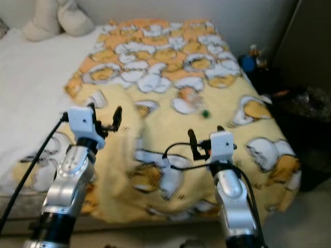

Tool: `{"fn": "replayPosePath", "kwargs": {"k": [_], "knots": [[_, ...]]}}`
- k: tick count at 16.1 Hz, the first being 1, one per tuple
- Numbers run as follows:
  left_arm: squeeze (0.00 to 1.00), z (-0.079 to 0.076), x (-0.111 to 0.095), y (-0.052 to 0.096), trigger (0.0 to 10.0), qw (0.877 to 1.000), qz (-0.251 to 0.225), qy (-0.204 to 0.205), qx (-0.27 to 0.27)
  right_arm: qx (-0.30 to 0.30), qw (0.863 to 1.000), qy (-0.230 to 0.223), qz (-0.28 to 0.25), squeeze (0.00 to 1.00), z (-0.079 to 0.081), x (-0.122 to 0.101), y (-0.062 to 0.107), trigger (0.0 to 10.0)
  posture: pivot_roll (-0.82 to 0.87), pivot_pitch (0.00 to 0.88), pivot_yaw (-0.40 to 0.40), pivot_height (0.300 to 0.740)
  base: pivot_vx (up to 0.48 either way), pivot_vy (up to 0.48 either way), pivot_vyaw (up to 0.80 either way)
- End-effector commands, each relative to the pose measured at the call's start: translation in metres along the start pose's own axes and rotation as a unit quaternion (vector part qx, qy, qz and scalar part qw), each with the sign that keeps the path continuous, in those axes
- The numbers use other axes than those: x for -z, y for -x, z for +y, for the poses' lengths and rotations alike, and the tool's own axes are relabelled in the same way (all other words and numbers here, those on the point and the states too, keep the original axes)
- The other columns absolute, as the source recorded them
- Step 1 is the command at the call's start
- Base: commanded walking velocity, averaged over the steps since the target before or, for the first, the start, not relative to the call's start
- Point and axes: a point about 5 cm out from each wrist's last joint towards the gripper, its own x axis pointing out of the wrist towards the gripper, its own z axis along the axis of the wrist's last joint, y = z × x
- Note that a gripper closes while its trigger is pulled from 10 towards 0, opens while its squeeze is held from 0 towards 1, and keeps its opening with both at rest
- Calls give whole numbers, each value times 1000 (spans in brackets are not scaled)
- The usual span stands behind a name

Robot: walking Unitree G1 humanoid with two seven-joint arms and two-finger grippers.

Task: Clean up the room

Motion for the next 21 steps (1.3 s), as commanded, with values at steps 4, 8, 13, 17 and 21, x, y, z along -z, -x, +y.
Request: {"fn": "replayPosePath", "kwargs": {"k": [4,8,13,17,21], "knots": [[0,-1,12,2,10000,1000,24,-15,12,3,1000,0,-6,0,0,-3,-2,10000,-257,0,86,714,127,-409,0],[0,-8,13,0,10000,999,30,4,33,2,1000,-2,-4,0,2,-2,-2,10000,-254,0,87,714,120,0,0],[0,1,9,-4,10000,1000,19,-11,14,-2,1000,-2,1,0,2,-1,-5,10000,-250,0,89,714,480,0,0],[0,-1,8,-5,10000,1000,13,-7,14,-6,1000,-3,4,0,1,-3,-14,10000,-247,0,83,714,480,0,0],[0,-1,1,-6,10000,1000,-6,-20,4,-29,999,-2,-38,0,7,-36,-44,10000,-231,0,76,714,480,0,0]]}}
